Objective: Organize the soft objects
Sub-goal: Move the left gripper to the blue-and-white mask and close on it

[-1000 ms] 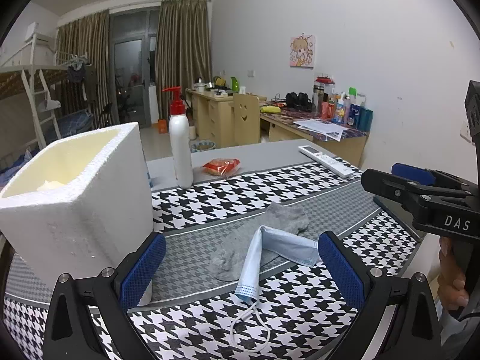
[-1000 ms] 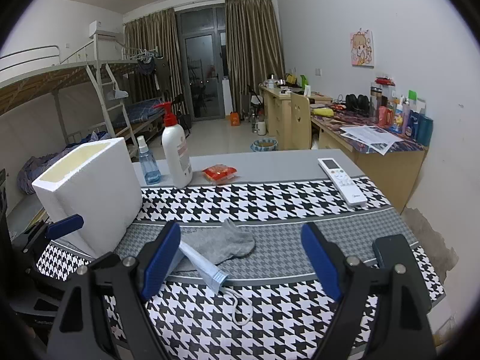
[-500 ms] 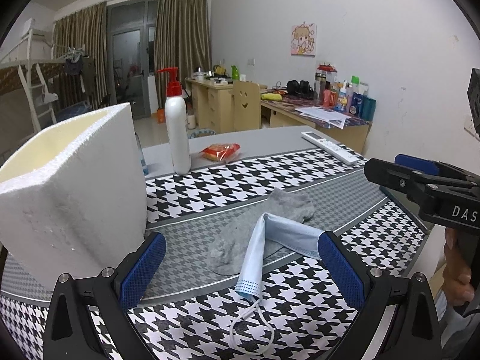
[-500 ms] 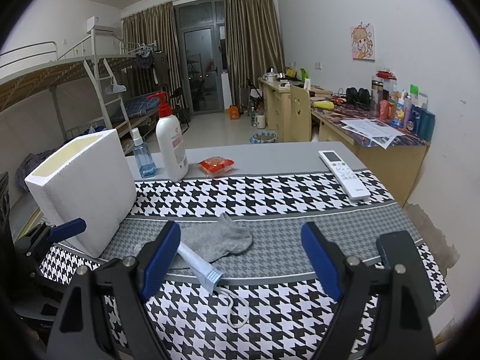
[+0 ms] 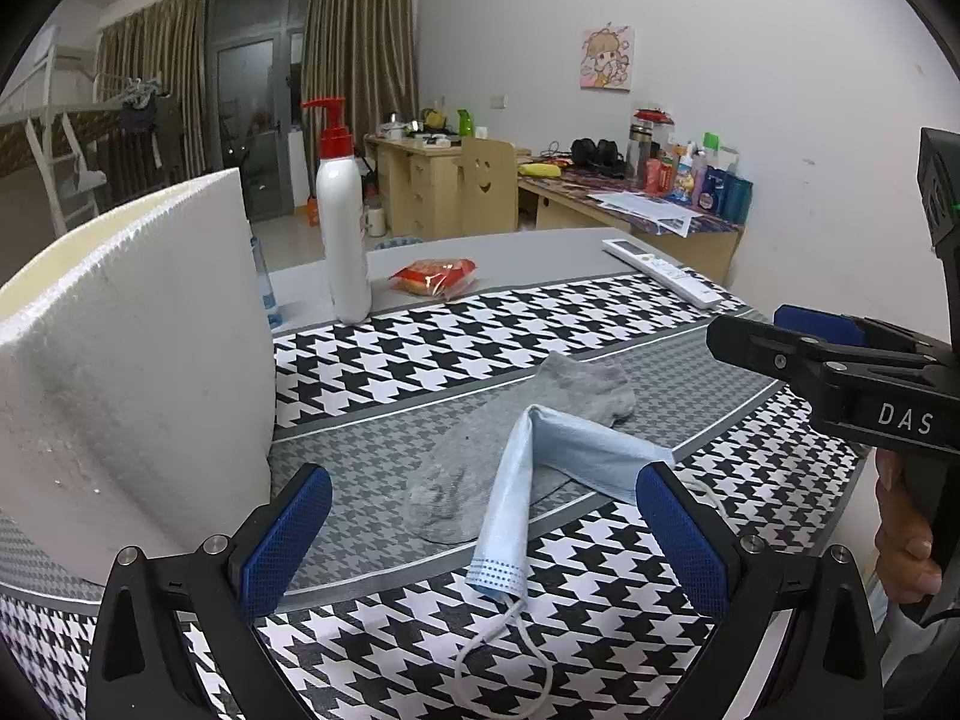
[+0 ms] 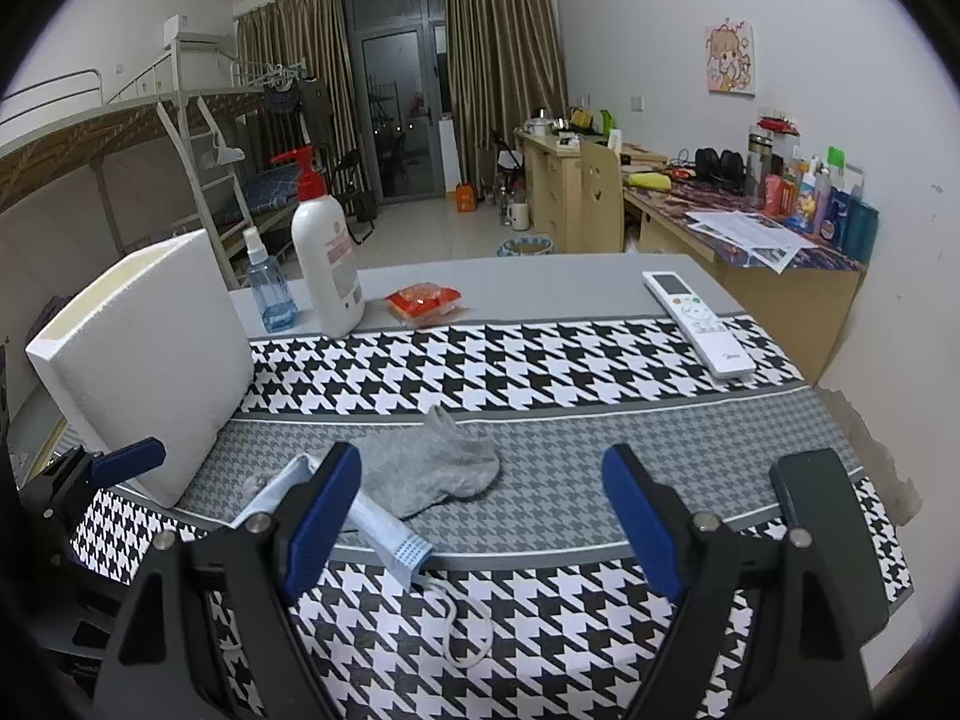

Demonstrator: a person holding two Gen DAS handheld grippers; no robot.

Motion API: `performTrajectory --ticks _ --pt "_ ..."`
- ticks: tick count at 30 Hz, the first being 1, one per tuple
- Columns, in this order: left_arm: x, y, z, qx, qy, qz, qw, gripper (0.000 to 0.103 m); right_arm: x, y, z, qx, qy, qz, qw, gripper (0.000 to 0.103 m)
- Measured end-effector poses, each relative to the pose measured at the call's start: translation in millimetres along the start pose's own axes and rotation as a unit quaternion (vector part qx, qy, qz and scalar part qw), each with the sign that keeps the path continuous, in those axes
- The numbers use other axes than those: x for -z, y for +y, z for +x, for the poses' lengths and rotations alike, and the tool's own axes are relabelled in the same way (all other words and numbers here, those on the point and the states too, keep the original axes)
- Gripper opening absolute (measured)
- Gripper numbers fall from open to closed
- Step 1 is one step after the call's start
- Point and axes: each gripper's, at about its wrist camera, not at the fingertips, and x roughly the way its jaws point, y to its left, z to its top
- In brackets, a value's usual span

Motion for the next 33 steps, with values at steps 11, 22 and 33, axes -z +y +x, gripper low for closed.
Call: performTrajectory --ticks 11,22,33 --pt "5 -2 15 0.003 0.018 0.009 0.9998 0.099 1 -2 15 0.006 0.023 0.002 1.0 0.086" --pt "6 -3 30 0.003 0.039 0.016 0.9991 0.076 1 -5 29 0.001 0.037 0.005 0.999 0.086" --pt "10 -4 36 0.013 0.055 0.019 0.9982 0.046 2 -5 38 -0.004 0.051 0.005 0.999 0.086"
